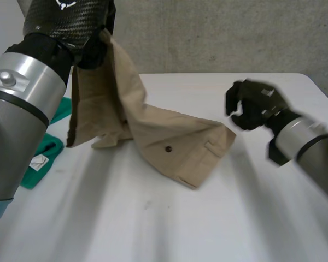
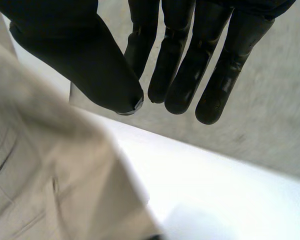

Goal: Fold the laundry.

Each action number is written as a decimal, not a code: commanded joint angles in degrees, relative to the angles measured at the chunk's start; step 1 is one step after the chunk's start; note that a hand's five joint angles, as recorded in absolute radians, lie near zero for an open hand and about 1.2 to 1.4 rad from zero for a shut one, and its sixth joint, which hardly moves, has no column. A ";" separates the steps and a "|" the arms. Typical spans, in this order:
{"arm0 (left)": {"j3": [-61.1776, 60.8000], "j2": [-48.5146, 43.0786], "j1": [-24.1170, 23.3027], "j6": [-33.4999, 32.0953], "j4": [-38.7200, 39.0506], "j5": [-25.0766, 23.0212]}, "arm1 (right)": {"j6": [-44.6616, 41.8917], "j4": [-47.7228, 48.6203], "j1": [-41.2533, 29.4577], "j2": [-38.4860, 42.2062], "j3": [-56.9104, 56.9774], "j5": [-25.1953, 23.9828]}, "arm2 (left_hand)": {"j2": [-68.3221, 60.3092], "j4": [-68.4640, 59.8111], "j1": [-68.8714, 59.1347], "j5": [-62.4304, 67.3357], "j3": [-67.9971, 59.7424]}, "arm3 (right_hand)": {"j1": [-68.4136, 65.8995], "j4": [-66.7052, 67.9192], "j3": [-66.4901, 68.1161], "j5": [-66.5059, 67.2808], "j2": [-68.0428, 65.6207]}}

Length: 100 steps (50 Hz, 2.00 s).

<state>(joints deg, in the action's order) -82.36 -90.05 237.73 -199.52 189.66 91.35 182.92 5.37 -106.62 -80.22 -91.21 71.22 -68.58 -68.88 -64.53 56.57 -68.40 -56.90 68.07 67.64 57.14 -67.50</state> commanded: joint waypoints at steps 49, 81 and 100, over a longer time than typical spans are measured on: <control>-10.81 1.98 4.49 0.18 -2.80 0.06 | 8.78 -10.38 -2.90 34.61 31.01 -1.79 | -11.42 -11.12 -15.47 13.43 -11.60 | -23.10 11.93 12.36 12.86 -12.50; -8.53 -3.45 7.92 -0.43 -2.80 -0.55 | -49.31 -43.51 -2.63 6.19 29.78 1.20 | -11.42 -11.12 -15.47 13.43 -11.60 | -23.10 11.93 12.36 12.86 -12.50; 16.87 -26.67 7.13 -5.35 24.07 -1.34 | -48.53 -8.59 -4.56 29.68 60.43 11.48 | -11.42 -11.12 -15.47 13.43 -11.60 | -23.10 11.93 12.36 12.86 -12.50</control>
<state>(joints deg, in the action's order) -72.73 -115.23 244.70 -201.90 199.91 90.52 134.27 -21.73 -110.26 -53.54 -41.66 80.74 -68.61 -68.91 -64.53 56.57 -68.40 -56.10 68.20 67.57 56.60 -67.39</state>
